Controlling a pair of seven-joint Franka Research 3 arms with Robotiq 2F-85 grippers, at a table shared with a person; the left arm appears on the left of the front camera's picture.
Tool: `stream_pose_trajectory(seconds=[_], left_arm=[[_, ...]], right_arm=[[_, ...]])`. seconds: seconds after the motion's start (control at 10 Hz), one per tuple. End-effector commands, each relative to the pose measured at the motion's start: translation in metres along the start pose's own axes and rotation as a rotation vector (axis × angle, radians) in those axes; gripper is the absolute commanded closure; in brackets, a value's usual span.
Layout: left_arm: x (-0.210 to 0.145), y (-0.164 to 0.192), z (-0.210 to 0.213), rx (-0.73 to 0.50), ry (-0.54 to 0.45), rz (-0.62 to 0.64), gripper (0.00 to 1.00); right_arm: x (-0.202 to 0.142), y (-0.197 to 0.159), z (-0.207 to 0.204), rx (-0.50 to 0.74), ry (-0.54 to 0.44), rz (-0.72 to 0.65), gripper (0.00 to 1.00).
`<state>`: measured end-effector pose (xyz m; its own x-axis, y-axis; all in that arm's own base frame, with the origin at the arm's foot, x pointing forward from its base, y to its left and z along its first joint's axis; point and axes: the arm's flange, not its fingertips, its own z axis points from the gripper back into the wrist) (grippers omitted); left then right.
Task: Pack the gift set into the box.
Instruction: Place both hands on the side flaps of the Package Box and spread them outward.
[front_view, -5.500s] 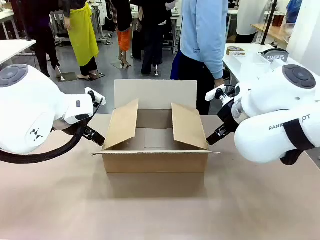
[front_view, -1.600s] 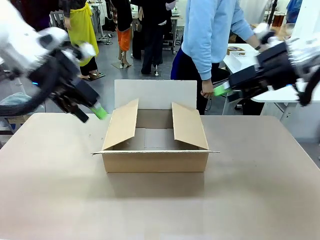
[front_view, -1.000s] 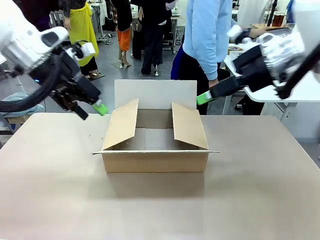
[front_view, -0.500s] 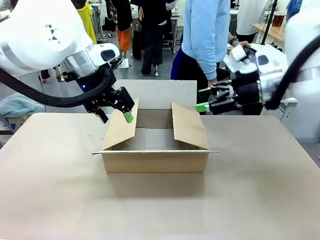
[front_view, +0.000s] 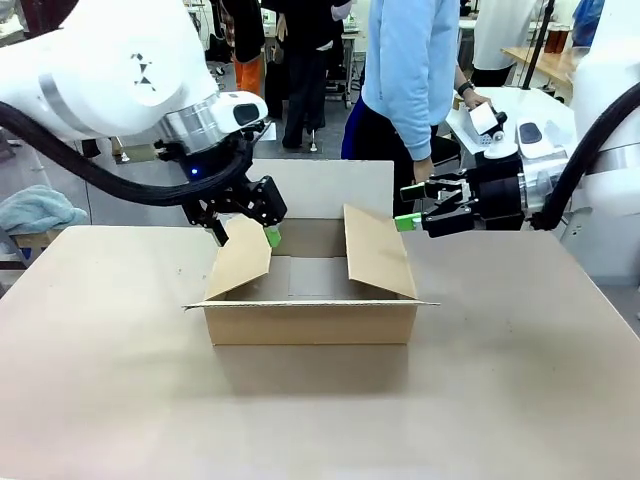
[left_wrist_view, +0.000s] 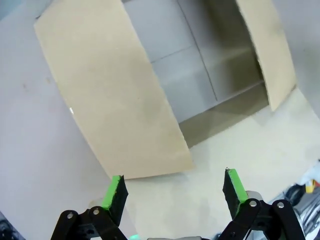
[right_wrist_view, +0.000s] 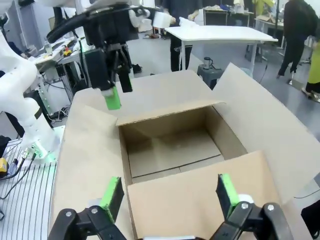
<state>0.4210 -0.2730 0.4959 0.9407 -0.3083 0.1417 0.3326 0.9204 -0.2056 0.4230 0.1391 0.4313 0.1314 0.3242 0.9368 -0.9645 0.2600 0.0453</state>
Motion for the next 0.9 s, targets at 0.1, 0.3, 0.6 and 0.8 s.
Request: stream_pose_trajectory(seconds=[0.1,0.3,0.6,0.8], left_arm=[[0.031,-0.025,-0.011,0.152,0.001,0.125,0.00],[0.053,-0.030,-0.033,0.199,-0.007,0.166,0.00],[0.072,-0.019,-0.064,0.287,-0.045,0.275,0.00],[0.067,-0.012,-0.070,0.359,-0.066,0.286,0.00]], right_arm=[[0.004,-0.002,0.004,-0.013,0.010,-0.015,0.00],[0.004,-0.002,0.004,-0.013,0.010,-0.015,0.00],[0.004,-0.002,0.004,-0.013,0.010,-0.015,0.00],[0.004,-0.002,0.004,-0.013,0.010,-0.015,0.00]])
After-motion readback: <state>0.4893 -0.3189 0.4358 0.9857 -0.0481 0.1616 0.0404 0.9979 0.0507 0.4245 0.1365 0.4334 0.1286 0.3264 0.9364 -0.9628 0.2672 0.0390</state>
